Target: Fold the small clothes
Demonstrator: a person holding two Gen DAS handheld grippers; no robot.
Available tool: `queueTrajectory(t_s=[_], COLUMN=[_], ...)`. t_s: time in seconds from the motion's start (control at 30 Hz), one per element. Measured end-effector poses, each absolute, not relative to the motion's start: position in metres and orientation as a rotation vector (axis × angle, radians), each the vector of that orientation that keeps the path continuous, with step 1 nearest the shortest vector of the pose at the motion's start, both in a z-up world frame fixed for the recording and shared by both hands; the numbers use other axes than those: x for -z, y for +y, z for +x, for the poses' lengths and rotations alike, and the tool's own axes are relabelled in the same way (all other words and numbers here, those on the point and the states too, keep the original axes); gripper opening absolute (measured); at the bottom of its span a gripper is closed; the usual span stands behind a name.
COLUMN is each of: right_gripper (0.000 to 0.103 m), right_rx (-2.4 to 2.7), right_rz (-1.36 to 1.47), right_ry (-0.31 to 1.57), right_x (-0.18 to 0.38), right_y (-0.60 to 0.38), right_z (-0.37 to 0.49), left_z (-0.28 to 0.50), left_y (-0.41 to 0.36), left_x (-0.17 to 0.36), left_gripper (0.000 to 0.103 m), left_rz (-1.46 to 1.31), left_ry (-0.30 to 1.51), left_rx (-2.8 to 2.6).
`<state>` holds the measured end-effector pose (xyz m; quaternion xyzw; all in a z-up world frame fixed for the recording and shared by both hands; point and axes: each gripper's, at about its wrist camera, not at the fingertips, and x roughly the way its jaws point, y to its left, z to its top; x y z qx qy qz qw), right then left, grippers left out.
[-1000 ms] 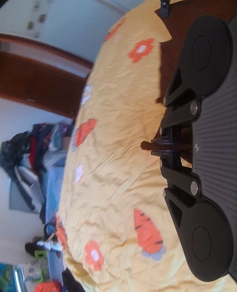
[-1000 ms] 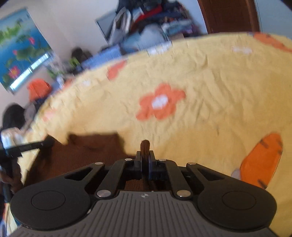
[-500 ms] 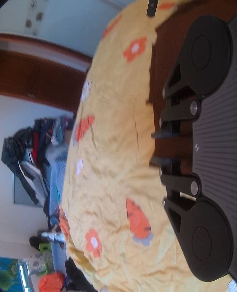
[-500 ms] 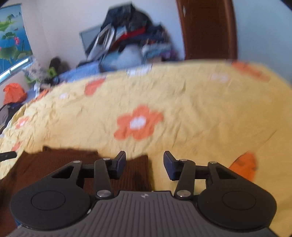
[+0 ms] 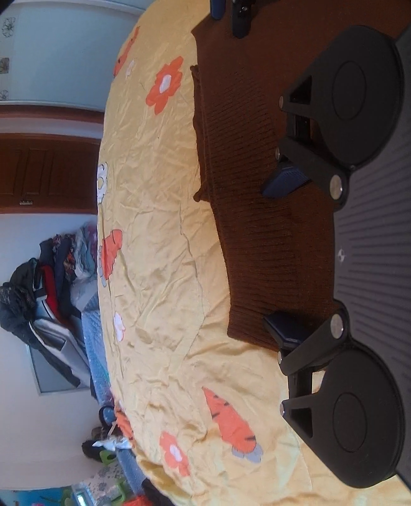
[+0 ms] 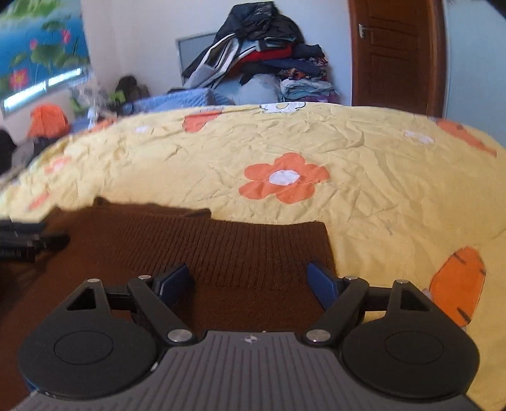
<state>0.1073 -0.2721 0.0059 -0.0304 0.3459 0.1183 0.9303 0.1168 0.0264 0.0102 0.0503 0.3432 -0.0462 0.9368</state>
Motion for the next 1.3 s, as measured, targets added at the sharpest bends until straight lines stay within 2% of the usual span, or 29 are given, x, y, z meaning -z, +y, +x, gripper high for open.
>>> queueTrajectory(t_s=[0.13, 0.2, 0.33, 0.4, 0.53, 0.9, 1.03, 1.1, 1.3], right_gripper=[0.091, 0.103, 0.103, 0.103, 0.102, 0.103, 0.103, 0.103, 0.103], right_rx=[-0.193, -0.283, -0.283, -0.320, -0.349, -0.323, -0.356, -0.353, -0.343], right_rz=[-0.044, 0.003, -0.141, -0.103, -0.070, -0.217, -0.075, -0.103, -0.098], right_ry=[0.664, 0.633, 0.730, 0.694, 0.687, 0.717, 0.680, 0.679, 0.650], right_x=[-0.031, -0.038, -0.012, 0.002, 0.000, -0.008, 0.002, 0.003, 0.004], right_y=[-0.258, -0.252, -0.231, -0.246, -0.260, -0.217, -0.248, -0.245, -0.245], right_z=[0.077, 0.060, 0.061, 0.059, 0.056, 0.037, 0.043, 0.044, 0.036], left_z=[0.078, 0.063, 0.054, 0.052, 0.053, 0.051, 0.051, 0.048, -0.011], left_y=[0.012, 0.006, 0.010, 0.017, 0.018, 0.020, 0.023, 0.027, 0.026], left_x=[-0.029, -0.027, -0.012, -0.008, -0.008, -0.008, -0.009, -0.012, -0.033], left_gripper=[0.081, 0.082, 0.084, 0.085, 0.085, 0.085, 0.086, 0.086, 0.087], left_rz=[0.124, 0.116, 0.082, 0.051, 0.036, 0.017, 0.003, -0.006, -0.061], left_ry=[0.708, 0.715, 0.678, 0.662, 0.662, 0.661, 0.663, 0.661, 0.638], left_rx=[0.071, 0.105, 0.099, 0.113, 0.120, 0.123, 0.141, 0.138, 0.193])
